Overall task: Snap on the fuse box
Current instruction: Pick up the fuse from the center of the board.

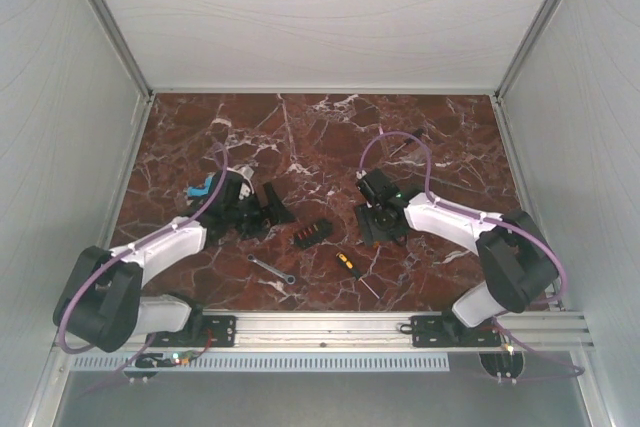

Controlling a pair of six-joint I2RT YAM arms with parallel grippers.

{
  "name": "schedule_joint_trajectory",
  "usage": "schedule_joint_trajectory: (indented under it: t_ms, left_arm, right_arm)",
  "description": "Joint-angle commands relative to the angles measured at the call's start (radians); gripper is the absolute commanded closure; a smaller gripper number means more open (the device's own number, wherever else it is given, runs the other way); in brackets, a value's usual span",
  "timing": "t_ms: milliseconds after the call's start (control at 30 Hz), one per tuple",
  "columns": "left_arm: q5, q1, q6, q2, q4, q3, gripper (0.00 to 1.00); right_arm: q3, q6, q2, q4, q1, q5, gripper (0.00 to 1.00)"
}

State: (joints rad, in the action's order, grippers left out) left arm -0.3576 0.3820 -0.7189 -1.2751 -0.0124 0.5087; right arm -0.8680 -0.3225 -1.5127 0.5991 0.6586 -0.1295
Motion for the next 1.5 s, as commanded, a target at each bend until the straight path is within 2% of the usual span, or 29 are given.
schedule_joint_trajectory:
  t_ms: [0,767,1200,1467]
  left_arm:
    - [0.057,-0.022,-0.034,0.031,0.073,0.023,0.00]
    - [-0.075,-0.025,-0.010,0.063,-0.029,-0.027,0.06]
    - [-0.126,-0.025,-0.026,0.065,-0.087,-0.051,0.10]
    - [-0.145,-0.024,-0.039,0.064,-0.114,-0.062,0.12]
  right_arm:
    - [0.007,0.022,-0.001,-0.047,-0.004,0.025,0.43]
    - [-0.012,0.052,-0.086,-0.024,0.037,0.098,0.53]
    - [-0.019,0.047,-0.096,-0.019,0.056,0.089,0.63]
    - [-0.013,0.038,-0.101,-0.042,0.058,0.033,0.63]
